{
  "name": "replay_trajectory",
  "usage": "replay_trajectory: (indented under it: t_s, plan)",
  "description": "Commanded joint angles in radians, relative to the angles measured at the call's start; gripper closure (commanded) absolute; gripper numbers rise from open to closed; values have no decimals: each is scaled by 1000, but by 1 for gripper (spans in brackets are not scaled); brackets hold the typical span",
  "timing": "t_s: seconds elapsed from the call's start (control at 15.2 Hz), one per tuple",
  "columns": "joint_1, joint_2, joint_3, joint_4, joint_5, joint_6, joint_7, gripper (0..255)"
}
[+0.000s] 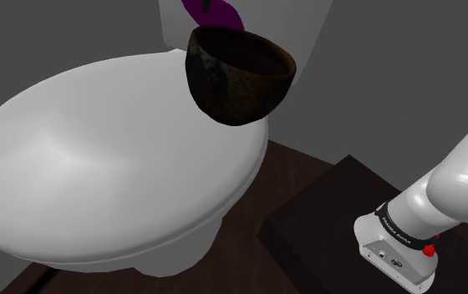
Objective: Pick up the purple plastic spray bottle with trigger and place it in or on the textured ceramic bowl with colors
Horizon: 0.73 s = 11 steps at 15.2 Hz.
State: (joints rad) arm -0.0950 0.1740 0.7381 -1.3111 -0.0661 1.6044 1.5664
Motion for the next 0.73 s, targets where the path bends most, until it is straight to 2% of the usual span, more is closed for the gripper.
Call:
replay_trajectory:
  t_s: [0.0,0.4,0.66]
  plan:
    - [12,18,2,49,-14,-35,9,255]
    - [68,91,8,224,-73,-151,36,255]
    - [133,161,6,380,-131,-247,55,255]
